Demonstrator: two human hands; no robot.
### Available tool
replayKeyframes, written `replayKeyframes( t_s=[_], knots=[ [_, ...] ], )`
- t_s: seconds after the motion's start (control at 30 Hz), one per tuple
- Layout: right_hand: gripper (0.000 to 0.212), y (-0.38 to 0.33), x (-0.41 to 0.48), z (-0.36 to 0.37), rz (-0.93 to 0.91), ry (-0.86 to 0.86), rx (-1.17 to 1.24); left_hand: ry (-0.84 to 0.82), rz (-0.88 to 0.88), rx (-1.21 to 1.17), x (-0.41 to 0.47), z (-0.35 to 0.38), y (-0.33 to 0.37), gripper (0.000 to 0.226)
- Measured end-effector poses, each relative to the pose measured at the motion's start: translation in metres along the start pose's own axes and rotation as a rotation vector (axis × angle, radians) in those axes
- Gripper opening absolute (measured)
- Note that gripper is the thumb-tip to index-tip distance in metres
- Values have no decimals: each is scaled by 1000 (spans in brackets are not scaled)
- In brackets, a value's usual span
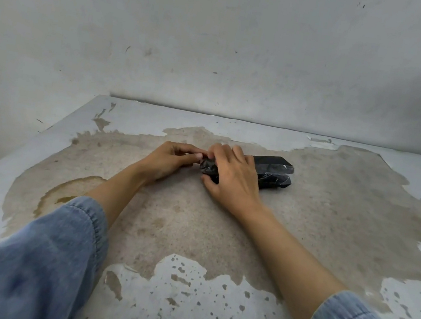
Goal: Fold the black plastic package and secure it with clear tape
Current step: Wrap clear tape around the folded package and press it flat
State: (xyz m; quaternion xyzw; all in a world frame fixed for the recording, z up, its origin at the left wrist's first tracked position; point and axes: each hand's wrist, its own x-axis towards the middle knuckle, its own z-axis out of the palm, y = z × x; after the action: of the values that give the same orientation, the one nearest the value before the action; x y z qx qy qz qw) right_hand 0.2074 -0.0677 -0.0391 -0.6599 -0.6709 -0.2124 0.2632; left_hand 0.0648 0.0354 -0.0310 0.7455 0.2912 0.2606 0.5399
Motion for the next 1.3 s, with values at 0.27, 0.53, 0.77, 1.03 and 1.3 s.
replayKeyframes(
  t_s=[0.27, 0.53, 0.77, 1.03, 1.3],
  knots=[
    [21, 4, -2, 7, -10, 57, 2, -28, -40, -75, -4, 1, 5, 23],
    [11, 8, -3, 13, -135, 154, -57, -67, -49, -113, -6, 1, 8, 30],
    [30, 14, -4, 8, -258, 109, -54, -49, -50, -93, -6, 1, 8, 29],
    [5, 14, -6, 14, -198, 146, 28, 12, 2, 5, -9, 5, 7, 28],
    [39, 0, -1, 2, 121, -12, 241, 110, -37, -9, -15, 15, 9, 25]
  ],
)
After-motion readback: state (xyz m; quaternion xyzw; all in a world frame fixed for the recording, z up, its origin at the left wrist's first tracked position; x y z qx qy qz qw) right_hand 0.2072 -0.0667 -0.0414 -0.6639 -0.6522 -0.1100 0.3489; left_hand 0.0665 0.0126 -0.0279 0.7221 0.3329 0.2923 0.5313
